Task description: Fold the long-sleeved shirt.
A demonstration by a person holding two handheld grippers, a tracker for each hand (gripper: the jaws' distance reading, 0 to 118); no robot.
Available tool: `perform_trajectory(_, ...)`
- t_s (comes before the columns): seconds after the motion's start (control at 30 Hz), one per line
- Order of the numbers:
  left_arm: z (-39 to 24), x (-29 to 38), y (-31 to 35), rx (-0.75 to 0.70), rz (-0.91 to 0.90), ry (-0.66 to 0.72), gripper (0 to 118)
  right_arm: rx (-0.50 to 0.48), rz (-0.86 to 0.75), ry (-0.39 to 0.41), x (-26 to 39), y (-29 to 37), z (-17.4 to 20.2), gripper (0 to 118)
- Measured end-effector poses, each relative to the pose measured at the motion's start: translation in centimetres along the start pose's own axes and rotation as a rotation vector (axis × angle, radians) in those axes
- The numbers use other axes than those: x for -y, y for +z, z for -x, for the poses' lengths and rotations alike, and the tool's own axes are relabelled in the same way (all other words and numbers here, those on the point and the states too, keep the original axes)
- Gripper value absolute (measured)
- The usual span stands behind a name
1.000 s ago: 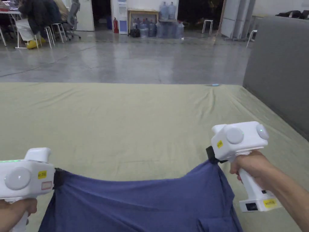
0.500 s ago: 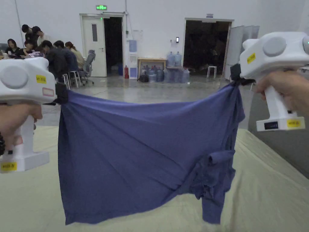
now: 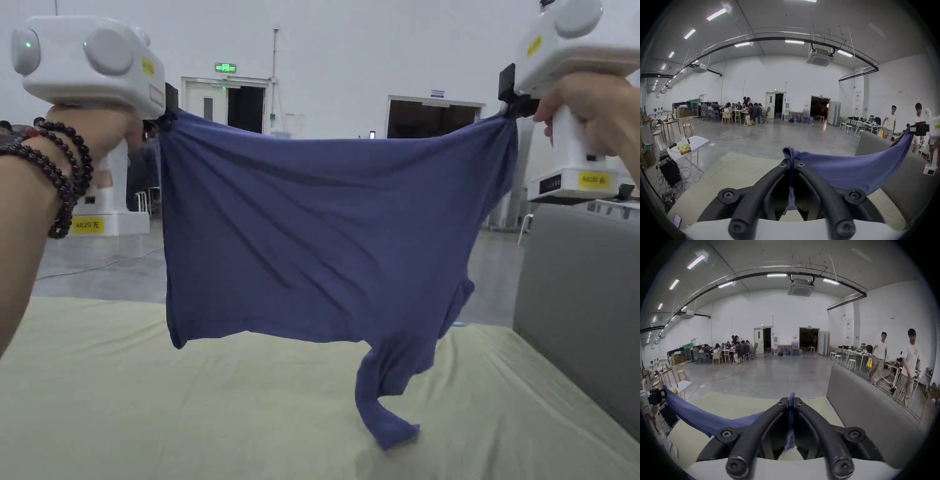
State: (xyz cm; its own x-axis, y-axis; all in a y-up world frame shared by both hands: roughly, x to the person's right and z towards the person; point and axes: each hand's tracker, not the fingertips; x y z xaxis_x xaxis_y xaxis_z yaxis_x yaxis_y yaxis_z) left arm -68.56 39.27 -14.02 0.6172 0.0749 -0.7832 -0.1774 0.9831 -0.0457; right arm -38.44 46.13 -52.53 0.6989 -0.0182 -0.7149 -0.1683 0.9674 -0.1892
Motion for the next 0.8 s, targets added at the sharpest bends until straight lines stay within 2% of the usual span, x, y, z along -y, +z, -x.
perform_trajectory(0.3, 0.2, 3.6, -0.8, 0.003, 0.062, -0.001, 0, -0.013, 0.051, -0.027, 4.8, 0.1, -0.4, 1)
perform_trajectory(0.53, 0.5, 6.6, -0.4, -0.001, 0.116, -0.003, 0, -0.037, 0.097, -0.002, 7.4, -1.3, -0.5, 1)
perform_trajectory(0.67, 0.9, 8.0, -0.1, 0.004, 0.124, 0.026, 0, -0.054, 0.104, -0.027, 8.4, -1.2, -0.5, 1)
perform_trajectory(0.8, 1.5, 11.0, 0.9, 0.009, 0.151, 0.009, 0, -0.085, 0.124, 0.000, 11.6, -0.8, -0.6, 1)
